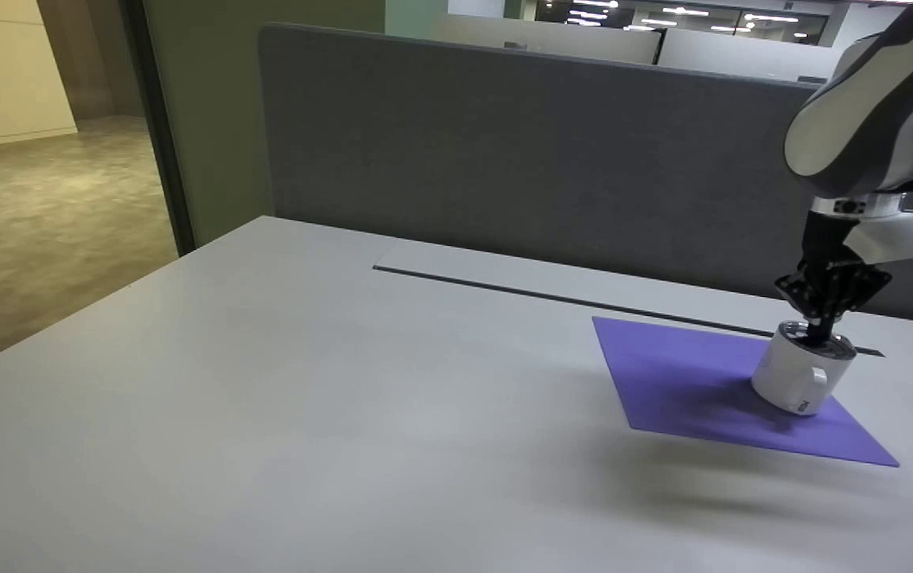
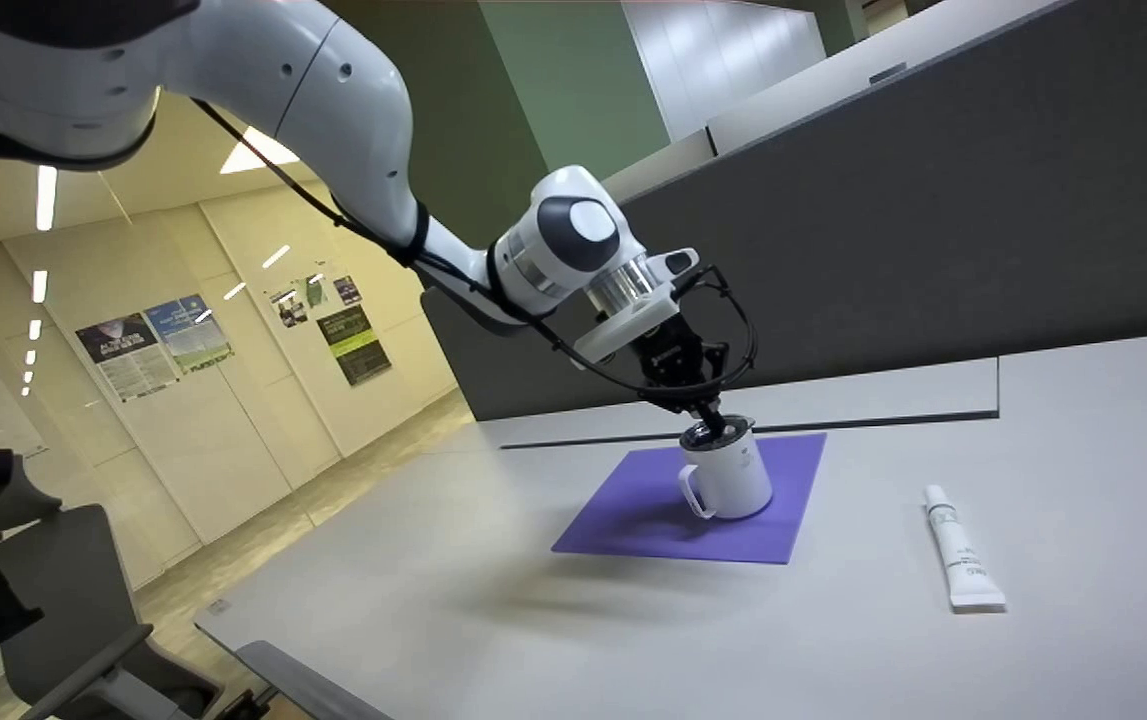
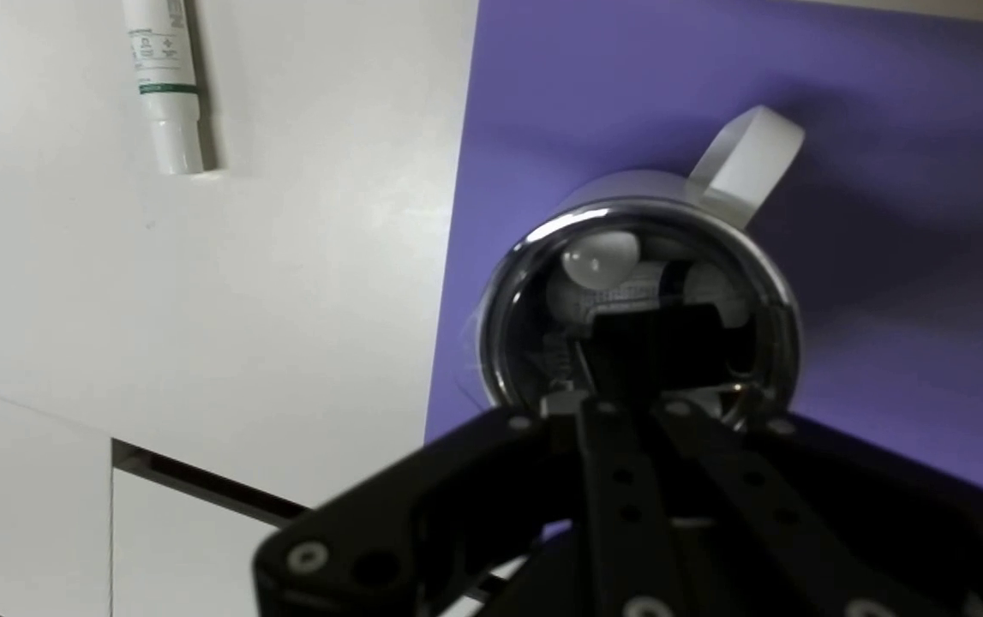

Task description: Move the black thing on top of the mug

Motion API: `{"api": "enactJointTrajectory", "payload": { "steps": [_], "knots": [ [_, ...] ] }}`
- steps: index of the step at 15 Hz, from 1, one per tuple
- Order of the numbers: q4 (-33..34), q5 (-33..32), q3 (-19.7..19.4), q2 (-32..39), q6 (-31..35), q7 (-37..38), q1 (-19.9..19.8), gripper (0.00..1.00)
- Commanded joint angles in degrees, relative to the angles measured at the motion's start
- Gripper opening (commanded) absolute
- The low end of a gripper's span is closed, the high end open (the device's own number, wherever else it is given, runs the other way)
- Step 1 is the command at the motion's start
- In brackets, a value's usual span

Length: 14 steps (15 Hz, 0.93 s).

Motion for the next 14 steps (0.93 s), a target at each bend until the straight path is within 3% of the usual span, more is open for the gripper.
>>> {"api": "enactJointTrajectory", "payload": {
  "steps": [1,7,14],
  "knots": [
    [-0.27,1.23,0.67,-0.08,0.16,0.33,-0.50,0.00],
    [0.33,6.68,3.64,-0.01,-2.58,-3.82,-3.04,0.00],
    [-0.30,5.06,0.17,-2.72,1.30,0.07,-2.12,0.00]
  ]
}}
